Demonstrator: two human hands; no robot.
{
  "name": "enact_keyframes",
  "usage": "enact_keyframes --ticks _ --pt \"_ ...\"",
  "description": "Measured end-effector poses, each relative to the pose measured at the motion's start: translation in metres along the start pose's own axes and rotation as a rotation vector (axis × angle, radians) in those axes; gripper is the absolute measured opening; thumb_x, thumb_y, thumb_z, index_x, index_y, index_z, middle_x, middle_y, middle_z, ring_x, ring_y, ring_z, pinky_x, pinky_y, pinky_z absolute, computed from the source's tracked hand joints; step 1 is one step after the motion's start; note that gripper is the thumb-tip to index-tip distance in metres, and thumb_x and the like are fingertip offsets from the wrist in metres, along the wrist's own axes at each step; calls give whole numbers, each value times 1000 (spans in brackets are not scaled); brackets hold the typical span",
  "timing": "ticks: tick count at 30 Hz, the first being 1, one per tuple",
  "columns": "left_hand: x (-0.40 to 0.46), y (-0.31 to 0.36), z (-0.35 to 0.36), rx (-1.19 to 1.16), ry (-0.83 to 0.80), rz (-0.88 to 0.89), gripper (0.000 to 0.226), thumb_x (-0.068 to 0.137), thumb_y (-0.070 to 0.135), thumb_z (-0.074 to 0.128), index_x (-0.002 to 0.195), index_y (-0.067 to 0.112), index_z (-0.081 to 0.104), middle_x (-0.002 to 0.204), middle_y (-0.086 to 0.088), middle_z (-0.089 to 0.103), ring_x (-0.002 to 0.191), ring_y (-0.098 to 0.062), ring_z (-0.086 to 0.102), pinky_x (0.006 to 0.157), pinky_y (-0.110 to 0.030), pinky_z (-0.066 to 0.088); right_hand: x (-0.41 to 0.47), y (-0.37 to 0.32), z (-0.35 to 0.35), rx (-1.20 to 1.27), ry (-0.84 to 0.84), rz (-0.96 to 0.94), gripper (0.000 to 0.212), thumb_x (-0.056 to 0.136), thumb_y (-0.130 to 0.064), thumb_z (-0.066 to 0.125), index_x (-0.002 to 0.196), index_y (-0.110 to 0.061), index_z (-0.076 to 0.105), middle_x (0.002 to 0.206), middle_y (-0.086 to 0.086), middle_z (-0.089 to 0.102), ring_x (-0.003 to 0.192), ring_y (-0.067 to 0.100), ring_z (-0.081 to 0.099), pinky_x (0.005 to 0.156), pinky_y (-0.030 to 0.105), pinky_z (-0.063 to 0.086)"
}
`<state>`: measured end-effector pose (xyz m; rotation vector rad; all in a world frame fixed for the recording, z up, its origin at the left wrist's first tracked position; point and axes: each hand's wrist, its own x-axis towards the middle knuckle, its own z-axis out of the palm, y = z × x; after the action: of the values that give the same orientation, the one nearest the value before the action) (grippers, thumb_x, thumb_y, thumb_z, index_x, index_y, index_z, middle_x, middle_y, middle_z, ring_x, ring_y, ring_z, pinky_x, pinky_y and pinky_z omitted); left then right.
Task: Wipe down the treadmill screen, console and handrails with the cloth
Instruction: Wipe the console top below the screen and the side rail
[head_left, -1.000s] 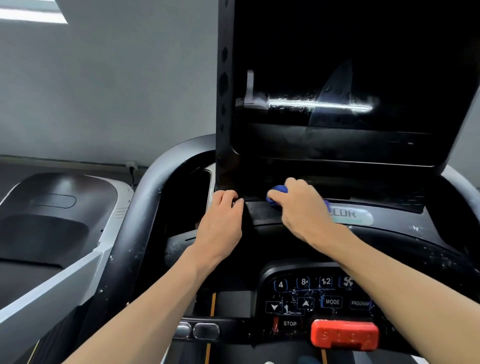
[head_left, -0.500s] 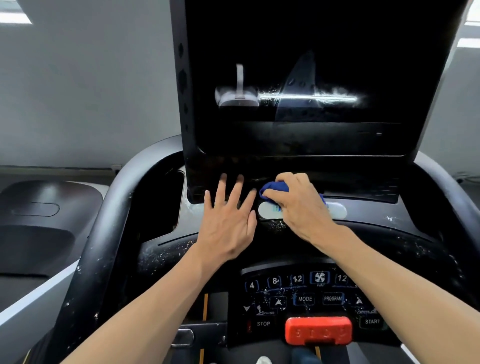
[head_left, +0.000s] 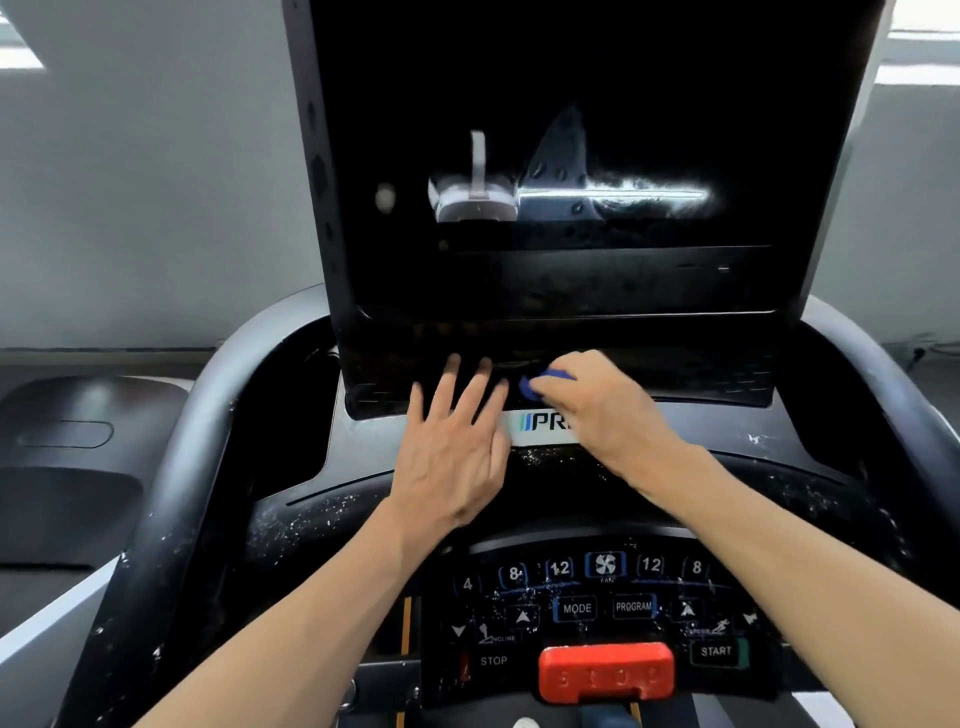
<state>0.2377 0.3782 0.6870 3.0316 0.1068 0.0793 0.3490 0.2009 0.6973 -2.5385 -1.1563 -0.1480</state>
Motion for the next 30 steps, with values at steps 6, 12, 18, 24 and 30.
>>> enact_keyframes --ticks 6,12,18,24,30 --pt "0 0 -3 -23 -20 1 62 98 35 21 156 19 35 166 -1 25 155 -30 12 118 -60 26 10 -21 -10 -20 -68 114 11 93 -12 62 103 -14 66 103 8 48 87 23 47 65 38 49" --pt "-1 -1 -5 -28 -19 2 65 93 32 26 154 13 38 166 -2 25 155 -30 14 118 -60 27 1 -9 -6 -222 25 296 22 76 -7 82 92 -20 74 88 3 41 82 22 47 46 25 36" --pt "-1 1 -4 -26 -29 2 67 92 34 26 153 11 38 166 -3 25 155 -30 13 118 -61 27 28 -39 2 -259 99 22 16 87 -6 68 77 -15 60 80 5 43 66 19 44 40 27 36" --pt "-1 0 -6 -20 -35 9 66 93 33 22 154 12 37 167 -2 23 155 -30 12 118 -60 25 4 -14 -2 -278 343 345 19 78 -5 77 69 -14 63 69 5 44 51 20 39 46 22 23" --pt "-1 1 -7 -68 -23 7 66 97 37 17 153 13 40 166 -1 25 155 -29 13 118 -61 25 33 -31 7 -292 330 116 13 84 -12 75 74 -18 69 69 3 51 54 21 49 42 26 35"
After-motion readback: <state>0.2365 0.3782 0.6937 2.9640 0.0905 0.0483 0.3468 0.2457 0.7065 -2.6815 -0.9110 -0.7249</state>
